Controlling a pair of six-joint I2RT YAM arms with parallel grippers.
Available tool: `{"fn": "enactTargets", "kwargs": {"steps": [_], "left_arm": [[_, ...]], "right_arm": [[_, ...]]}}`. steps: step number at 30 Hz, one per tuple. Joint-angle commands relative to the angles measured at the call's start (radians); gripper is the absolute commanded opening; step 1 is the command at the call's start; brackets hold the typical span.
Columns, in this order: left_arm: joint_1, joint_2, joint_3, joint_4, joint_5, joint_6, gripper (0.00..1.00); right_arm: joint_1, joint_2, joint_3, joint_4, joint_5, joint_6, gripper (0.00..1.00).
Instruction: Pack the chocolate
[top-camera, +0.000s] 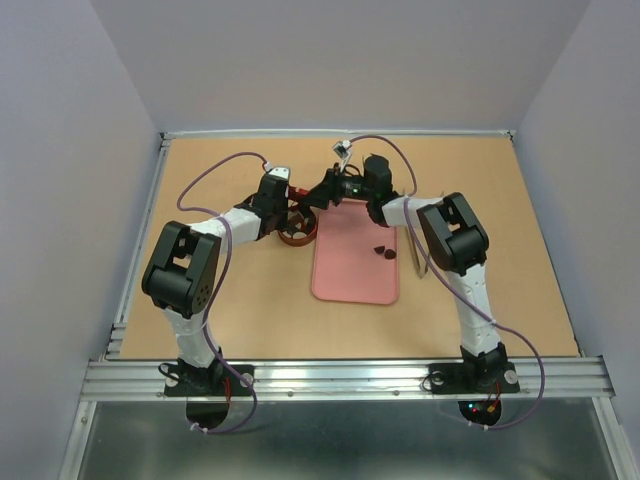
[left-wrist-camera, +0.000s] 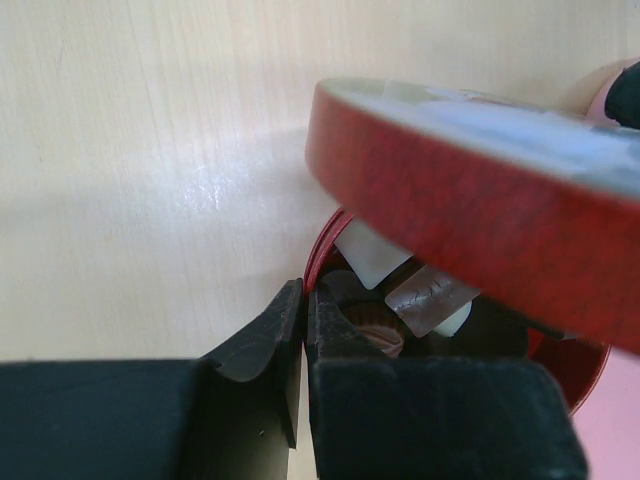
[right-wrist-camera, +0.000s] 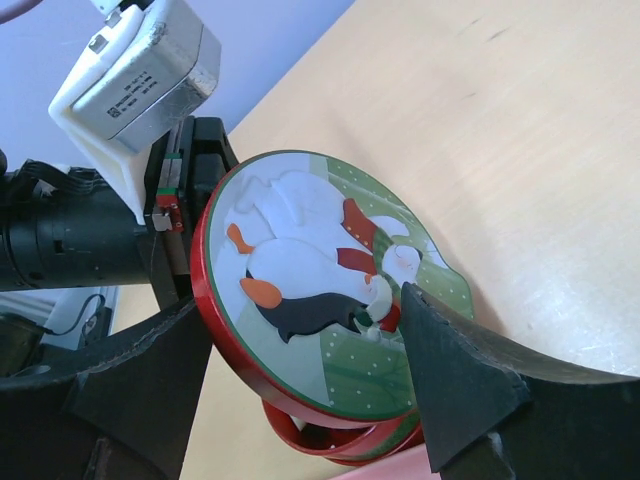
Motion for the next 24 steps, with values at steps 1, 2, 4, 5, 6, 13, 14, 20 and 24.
{"fn": "enactTargets", "kwargs": {"steps": [1,2,4,5,6,13,14,20,24], "left_arm": [[-0.005,-0.008,0.041,0.011,-0.005,-0.013,0.0],[-0.005,-0.009,0.041,0.008,-0.008,-0.018,0.0],[-0.005,-0.014,0.04,0.004,-0.016,-0.022,0.0],[-0.005,-0.016,0.037,0.001,-0.022,-0.026,0.0],[-0.005,-0.028,0.031,0.0,-0.026,-0.035,0.0],[-0.003,-0.086,-0.001,0.017,-0.02,-0.061,0.05],[-0.003,-0.089,-0.005,0.02,-0.011,-0.062,0.07],[-0.003,-0.121,-0.026,0.028,-0.014,-0.079,0.32],[-0.003,-0.143,-0.035,0.034,-0.006,-0.079,0.48]], "right_arm": [[0.011,-0.059,-0.025,0.067,-0.024,-0.011,0.79],[0.011,-0.06,-0.028,0.067,-0.024,-0.013,0.79],[0.014,-0.065,-0.036,0.067,-0.024,-0.014,0.79],[0.014,-0.07,-0.039,0.067,-0.022,-0.014,0.79],[0.014,-0.071,-0.04,0.067,-0.021,-0.016,0.79],[0.016,-0.083,-0.054,0.067,-0.021,-0.019,0.79],[0.016,-0.085,-0.057,0.067,-0.021,-0.017,0.79],[0.019,-0.091,-0.071,0.067,-0.019,-0.022,0.79],[0.017,-0.091,-0.069,0.067,-0.019,-0.02,0.79]]}}
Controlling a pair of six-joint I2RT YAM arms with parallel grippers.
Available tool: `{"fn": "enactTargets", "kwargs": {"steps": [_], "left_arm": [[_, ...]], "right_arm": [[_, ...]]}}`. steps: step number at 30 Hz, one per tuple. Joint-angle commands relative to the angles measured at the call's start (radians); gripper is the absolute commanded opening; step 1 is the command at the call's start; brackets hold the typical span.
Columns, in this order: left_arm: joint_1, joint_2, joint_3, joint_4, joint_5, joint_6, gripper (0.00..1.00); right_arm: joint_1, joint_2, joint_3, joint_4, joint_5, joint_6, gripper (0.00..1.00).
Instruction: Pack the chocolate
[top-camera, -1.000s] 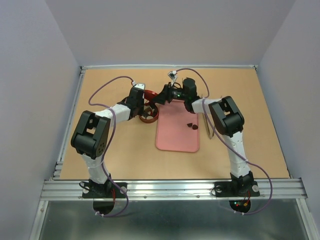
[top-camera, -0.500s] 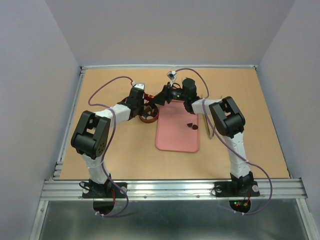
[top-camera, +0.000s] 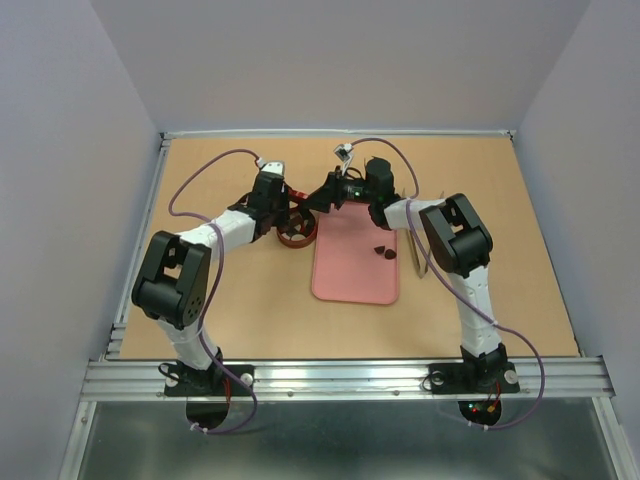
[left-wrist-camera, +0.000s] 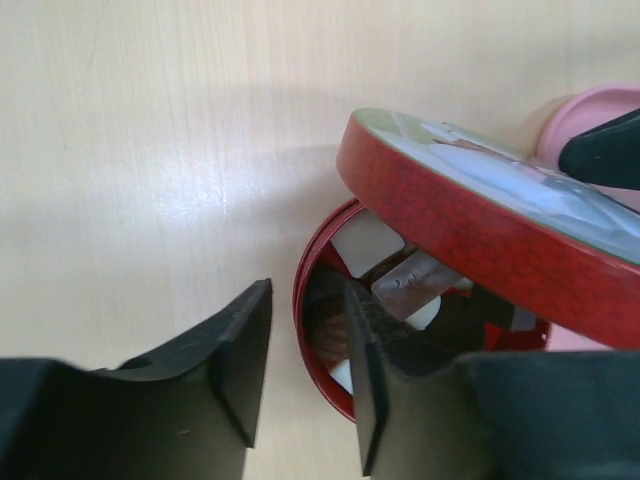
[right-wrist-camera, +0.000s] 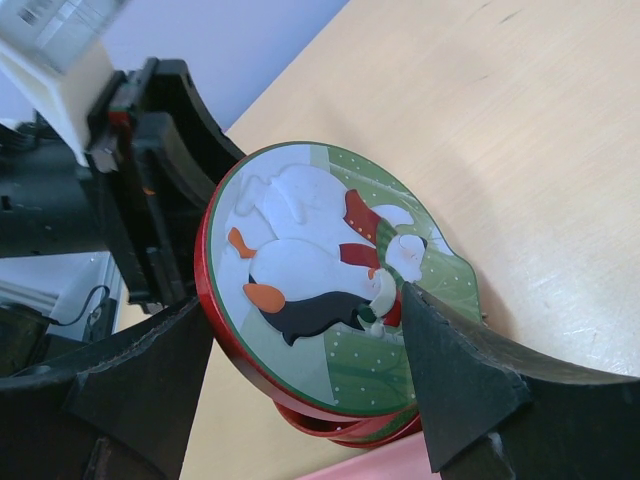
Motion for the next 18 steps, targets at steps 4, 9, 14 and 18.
{"fn": "enactTargets", "kwargs": {"steps": [4,9,14,18], "left_arm": [[-0.003,-0.077,-0.015,0.032,-0.003,-0.013,0.59],[-0.003,-0.119,-0.043,0.018,-0.014,-0.018,0.59],[-0.003,-0.182,-0.071,-0.025,-0.023,-0.045,0.59],[-0.003,-0.279,-0.115,-0.047,-0.021,-0.073,0.59]], "right_arm": [[0.011,-0.055,-0.007,0.055,-0.017,-0.011,0.79],[0.011,-0.058,-0.007,0.055,-0.017,-0.012,0.79],[0.012,-0.059,-0.011,0.055,-0.016,-0.014,0.79],[0.015,-0.066,-0.018,0.055,-0.016,-0.019,0.79]]}}
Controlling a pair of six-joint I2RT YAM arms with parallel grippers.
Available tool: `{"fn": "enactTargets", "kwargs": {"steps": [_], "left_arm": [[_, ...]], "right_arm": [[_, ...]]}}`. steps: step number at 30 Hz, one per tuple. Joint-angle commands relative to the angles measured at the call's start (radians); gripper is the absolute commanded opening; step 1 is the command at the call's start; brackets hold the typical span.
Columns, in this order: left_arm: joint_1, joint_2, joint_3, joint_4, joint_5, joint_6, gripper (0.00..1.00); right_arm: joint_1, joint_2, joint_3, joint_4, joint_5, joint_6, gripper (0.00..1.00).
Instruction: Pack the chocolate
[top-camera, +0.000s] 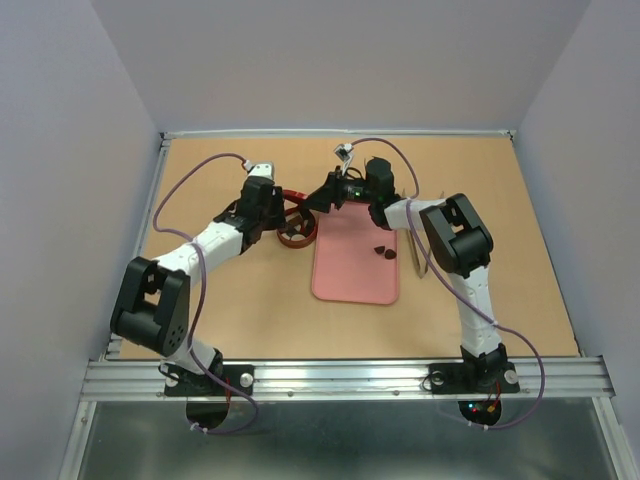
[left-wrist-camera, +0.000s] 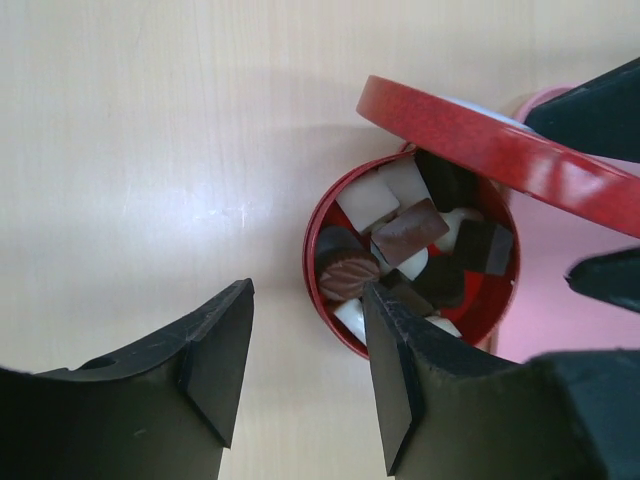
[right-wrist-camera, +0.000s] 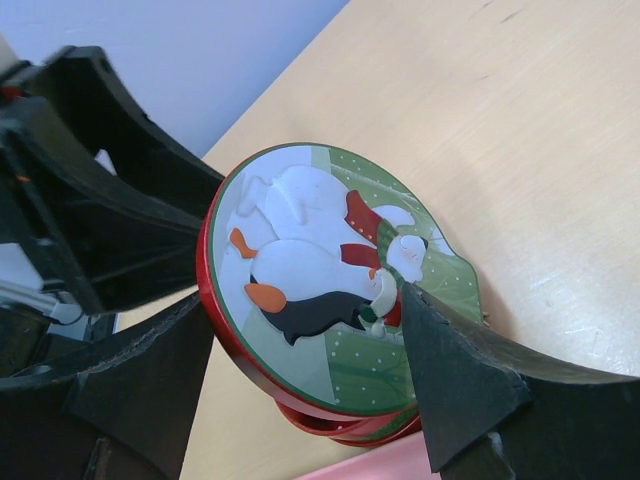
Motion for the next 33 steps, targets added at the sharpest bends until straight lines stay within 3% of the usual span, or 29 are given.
{"fn": "enactTargets", "kwargs": {"steps": [1,10,33], "left_arm": [[-0.003,-0.14,-0.041,-0.019,-0.022,-0.048,0.59],[-0.003,-0.318,-0.022,-0.087,-0.071,-0.068,0.59],[-0.003,-0.237,0.0,-0.065,-0.093,-0.068,0.59]], "right_arm": [[0.02,-0.061,-0.015,0.054,-0.016,-0.02,0.79],[0.034,-0.081,-0.06,0.053,-0.013,-0.037,0.79],[0.069,-0.194,-0.186,0.012,-0.007,-0.104,0.79]]}}
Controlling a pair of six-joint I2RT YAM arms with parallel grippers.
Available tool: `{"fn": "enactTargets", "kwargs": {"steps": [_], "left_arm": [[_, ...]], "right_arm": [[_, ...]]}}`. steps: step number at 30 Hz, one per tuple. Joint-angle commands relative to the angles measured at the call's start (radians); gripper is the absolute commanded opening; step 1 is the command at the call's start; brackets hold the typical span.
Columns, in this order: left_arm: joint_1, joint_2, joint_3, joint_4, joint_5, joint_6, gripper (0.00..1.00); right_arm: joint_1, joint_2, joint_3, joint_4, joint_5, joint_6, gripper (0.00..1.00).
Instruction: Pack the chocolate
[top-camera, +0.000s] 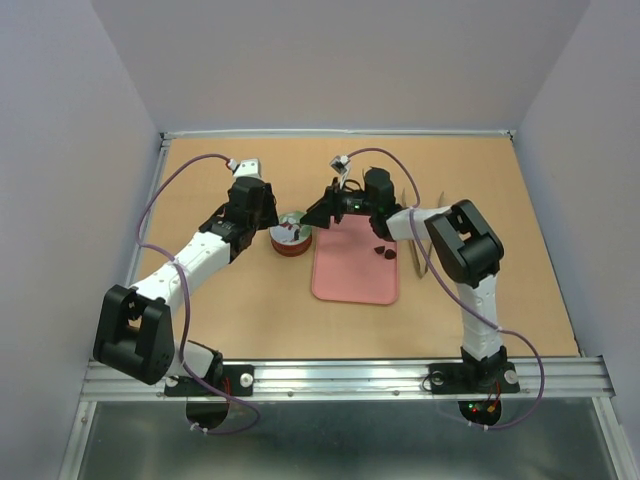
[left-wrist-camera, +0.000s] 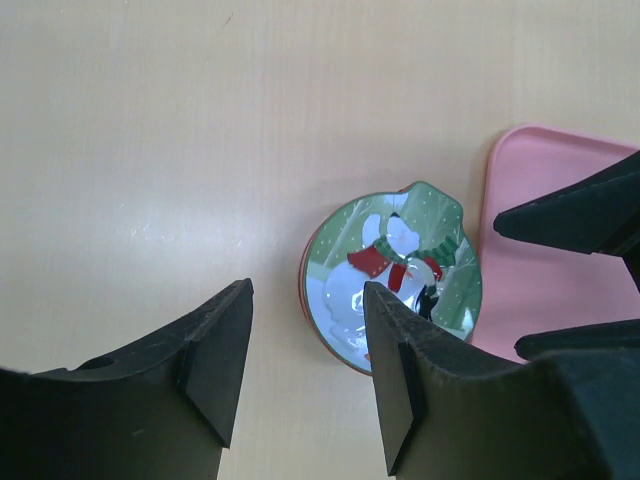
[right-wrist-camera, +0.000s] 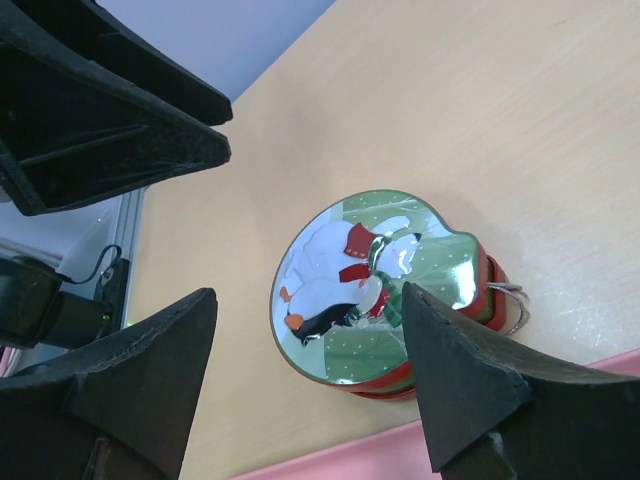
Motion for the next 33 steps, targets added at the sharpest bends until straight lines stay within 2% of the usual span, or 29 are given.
{"fn": "enactTargets", "kwargs": {"steps": [1,10,18,33], "left_arm": [[-0.003,-0.032,0.042,0.014,-0.029,-0.012,0.59],[-0.003,0.0,0.008,0.012,-0.029,-0.046,0.59],[-0.003,0.066,-0.039,0.052,0.009,-0.078,0.59],[-0.004,0.127,-0.111,0.113,0.059,-0.104,0.56]], "right_arm": [[0.023,-0.08,-0.023,0.014,-0.01,-0.043,0.79],[0.031,-0.111,-0.042,-0.01,0.033,-0.053,0.79],[0.069,-0.113,-0.017,-0.174,0.142,-0.145,0.79],[0.138,-0.13,-0.051,-0.179,0.17,-0.122,0.79]]}}
